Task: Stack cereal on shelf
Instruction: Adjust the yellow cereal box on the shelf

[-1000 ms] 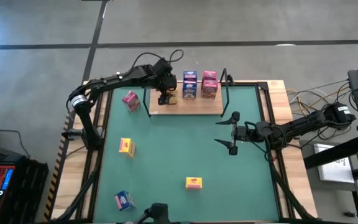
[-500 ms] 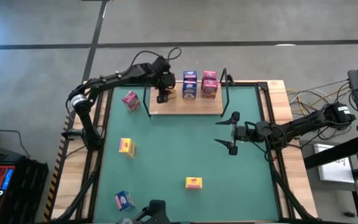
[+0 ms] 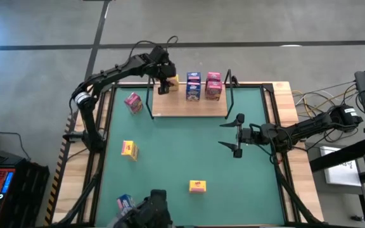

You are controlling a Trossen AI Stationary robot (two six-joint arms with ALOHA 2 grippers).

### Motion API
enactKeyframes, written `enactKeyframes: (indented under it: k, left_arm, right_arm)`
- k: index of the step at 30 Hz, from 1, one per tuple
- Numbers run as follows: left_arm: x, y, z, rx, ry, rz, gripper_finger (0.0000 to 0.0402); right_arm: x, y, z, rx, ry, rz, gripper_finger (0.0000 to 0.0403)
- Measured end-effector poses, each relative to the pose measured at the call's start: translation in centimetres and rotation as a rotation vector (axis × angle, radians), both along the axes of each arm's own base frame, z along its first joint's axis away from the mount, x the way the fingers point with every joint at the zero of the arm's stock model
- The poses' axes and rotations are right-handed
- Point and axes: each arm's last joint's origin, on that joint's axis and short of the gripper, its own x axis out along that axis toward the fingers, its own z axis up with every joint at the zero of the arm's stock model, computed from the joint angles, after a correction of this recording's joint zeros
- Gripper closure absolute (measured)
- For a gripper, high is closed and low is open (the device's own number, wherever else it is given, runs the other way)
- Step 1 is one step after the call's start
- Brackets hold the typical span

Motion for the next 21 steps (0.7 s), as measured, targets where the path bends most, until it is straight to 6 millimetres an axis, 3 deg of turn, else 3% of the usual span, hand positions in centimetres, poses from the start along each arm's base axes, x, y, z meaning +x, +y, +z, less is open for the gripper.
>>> enactKeyframes:
  k: [9,21]
  left_arm:
    - [0.5,2.0,-1.4,-0.041,0.029,0.015,0.0208]
    - [0.4,2.3,-1.5,-0.063,0.030,0.017,0.0208]
  right_arm:
    - [0.0,0.0,0.0,0.000,0.001,0.000,0.0076]
    - [0.0,0.0,0.0,0.000,0.001,0.000,0.0076]
